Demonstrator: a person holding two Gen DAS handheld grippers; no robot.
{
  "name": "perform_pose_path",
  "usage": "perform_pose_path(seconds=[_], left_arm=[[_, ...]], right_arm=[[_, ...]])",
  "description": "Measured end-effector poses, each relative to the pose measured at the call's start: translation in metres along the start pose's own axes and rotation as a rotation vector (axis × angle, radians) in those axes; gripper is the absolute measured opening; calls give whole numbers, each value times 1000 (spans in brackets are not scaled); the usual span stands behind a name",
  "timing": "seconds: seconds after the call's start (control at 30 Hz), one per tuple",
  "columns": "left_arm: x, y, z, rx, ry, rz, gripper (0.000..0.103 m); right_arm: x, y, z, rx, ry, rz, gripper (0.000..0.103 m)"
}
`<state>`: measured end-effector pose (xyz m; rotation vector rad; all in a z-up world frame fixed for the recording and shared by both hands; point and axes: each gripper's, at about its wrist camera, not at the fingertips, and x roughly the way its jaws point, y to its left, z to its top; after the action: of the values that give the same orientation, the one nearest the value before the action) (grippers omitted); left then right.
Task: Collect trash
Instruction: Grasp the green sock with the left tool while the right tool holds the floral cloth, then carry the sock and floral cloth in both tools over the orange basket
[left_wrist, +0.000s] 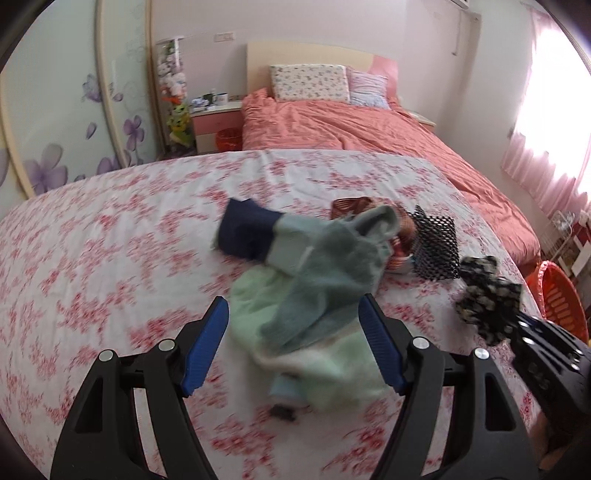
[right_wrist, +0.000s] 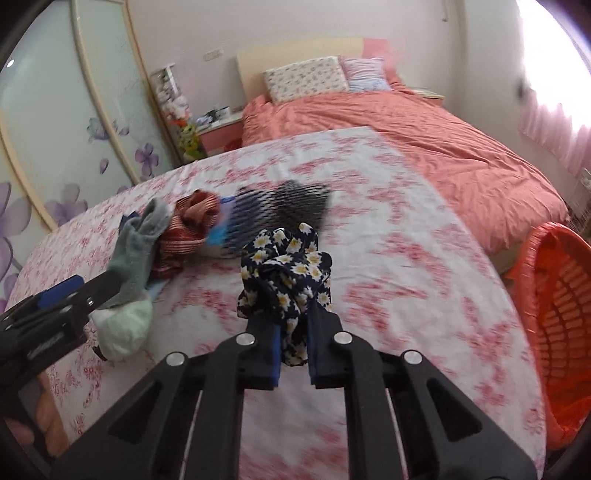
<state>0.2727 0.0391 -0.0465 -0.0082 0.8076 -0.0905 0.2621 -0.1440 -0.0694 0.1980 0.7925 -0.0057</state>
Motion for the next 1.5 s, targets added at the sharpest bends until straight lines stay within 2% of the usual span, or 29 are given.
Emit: perform_pose_path(seconds=[0.1, 0.13, 0.27, 0.33, 0.47, 0.7, 0.83, 0.97, 1.1, 1.2, 1.3, 1.43, 1.5], left_arm=[[14, -10, 5, 28, 23, 16, 72], [20, -12, 6, 31, 35, 23, 69], [24, -13, 8, 15, 60, 10, 32], [18, -12, 8, 9, 48, -6, 22], [-2, -7, 9, -4, 7, -19, 17], [-34, 12, 13, -35, -42, -16, 17], [-49, 23, 1, -45, -42, -4, 17], [-52, 34, -21, -45, -11, 11, 17], [-36, 46, -43, -70, 55, 34, 17], [-21, 55, -51, -108, 102, 33, 17], [-18, 57, -55, -119, 112, 32, 17], [-15, 60, -54, -137, 113, 40, 32], [-16, 60, -54, -144, 110, 33, 36]], right_arm=[[-6, -16, -2, 28, 3, -12, 12], [-8, -21, -3, 36, 5, -17, 12], [-11, -31, -5, 43, 7, -25, 12], [-13, -35, -6, 46, 6, -22, 12], [-19, -34, -9, 45, -1, -16, 12], [-35, -29, -11, 32, -24, -8, 12], [-43, -26, -13, 22, -28, -8, 12], [-39, -21, -23, -2, 2, -27, 12], [-26, -19, -31, -12, 41, -52, 12], [-24, -17, -33, -17, 45, -58, 12], [-23, -18, -32, -10, 44, -57, 12], [-20, -18, -31, -3, 52, -49, 14], [-18, -18, -32, 1, 58, -45, 17]])
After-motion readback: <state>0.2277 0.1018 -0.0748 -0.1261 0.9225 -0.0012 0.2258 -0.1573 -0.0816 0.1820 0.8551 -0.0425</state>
